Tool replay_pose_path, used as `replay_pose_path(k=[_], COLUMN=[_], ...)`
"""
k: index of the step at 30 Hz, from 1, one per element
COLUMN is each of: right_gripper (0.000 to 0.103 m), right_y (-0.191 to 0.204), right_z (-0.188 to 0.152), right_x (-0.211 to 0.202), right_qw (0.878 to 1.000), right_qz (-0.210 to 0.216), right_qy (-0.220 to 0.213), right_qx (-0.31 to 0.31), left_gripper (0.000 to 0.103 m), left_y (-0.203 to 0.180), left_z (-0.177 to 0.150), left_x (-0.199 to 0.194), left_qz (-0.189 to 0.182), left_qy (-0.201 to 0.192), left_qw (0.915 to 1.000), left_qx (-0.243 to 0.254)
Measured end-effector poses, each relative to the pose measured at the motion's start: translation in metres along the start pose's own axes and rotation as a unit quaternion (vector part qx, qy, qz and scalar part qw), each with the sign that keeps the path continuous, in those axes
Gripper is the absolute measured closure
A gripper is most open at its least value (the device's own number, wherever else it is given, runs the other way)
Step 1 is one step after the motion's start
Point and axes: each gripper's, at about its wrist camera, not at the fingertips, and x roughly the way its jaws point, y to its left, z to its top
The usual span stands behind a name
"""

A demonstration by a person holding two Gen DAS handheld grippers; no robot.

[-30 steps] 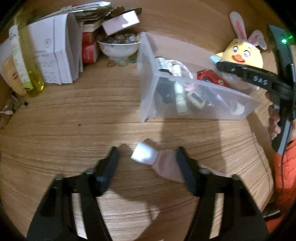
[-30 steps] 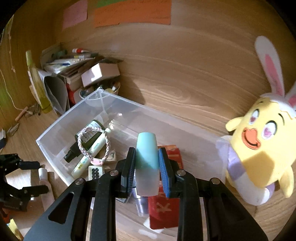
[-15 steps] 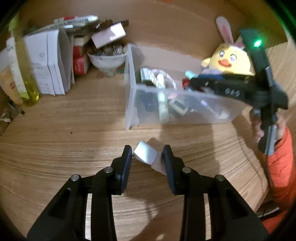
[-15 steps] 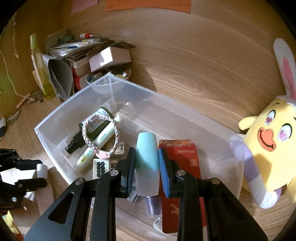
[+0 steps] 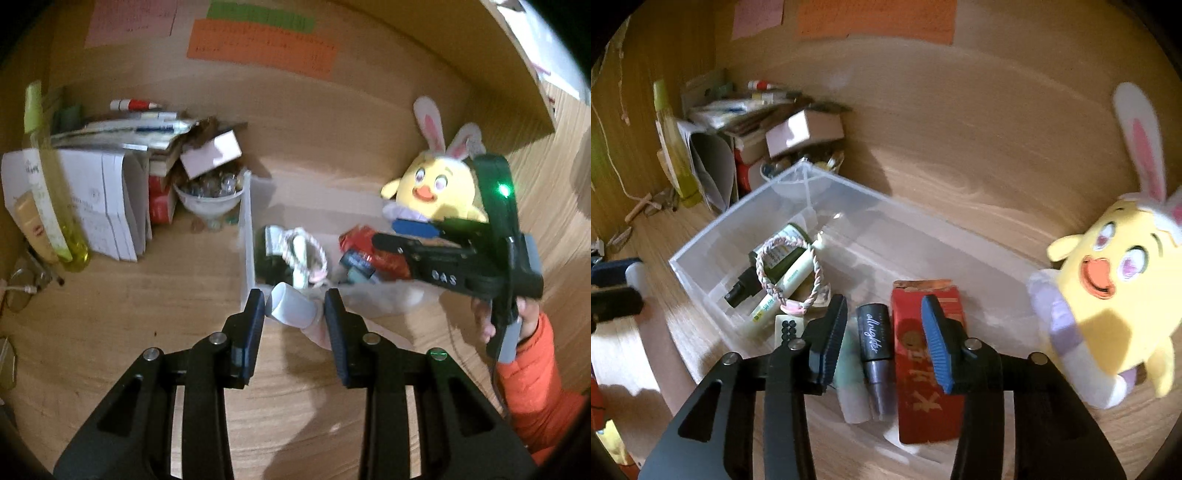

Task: Organize objects
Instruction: 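Open both tools to release the tube and eraser into the bin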

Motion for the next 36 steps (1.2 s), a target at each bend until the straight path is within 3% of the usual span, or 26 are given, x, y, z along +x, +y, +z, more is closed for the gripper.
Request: replay_pose_path(k=[8,14,26,33,36], right_gripper=[0.049,0.036,0.034,0.033,0.033], right_y=[-0.015,-0.017,-0.017,-0.012,-0.008], right_z=[-0.008,-0.017,-0.041,-0.05,-0.053], right_x=[-0.042,-0.066,-0.082,-0.082,-0.08], right_qw=[0.999,0.997,0.994,0.994,0.994], right_qz=[-0.017,-0.025,-0.005,0.013,0.017], right_qy=[-0.044,-0.074,-0.09,-0.087,-0.085], right_qx=[0.018,0.027,0.064,0.071,0.072], left_gripper=[0.07,0.07,0.07,0.069,0.064], left_y=[-0.004,-0.001,0.007,-0.01,-0.019], left_z=[0.021,0.032,0.047,0.038,0.033], left_x=[0.001,0.022,0.053,0.065,0.064], left_qz=[0.007,0.017,0.003,0.038,0.044], left_qy=[-0.025,-0.017,0.002,0.014,0.016], left_qw=[0.9996,0.9995,0.9977,0.9987,0.9989], left_qx=[-0.007,-0.021,-0.068,-0.031,-0.008])
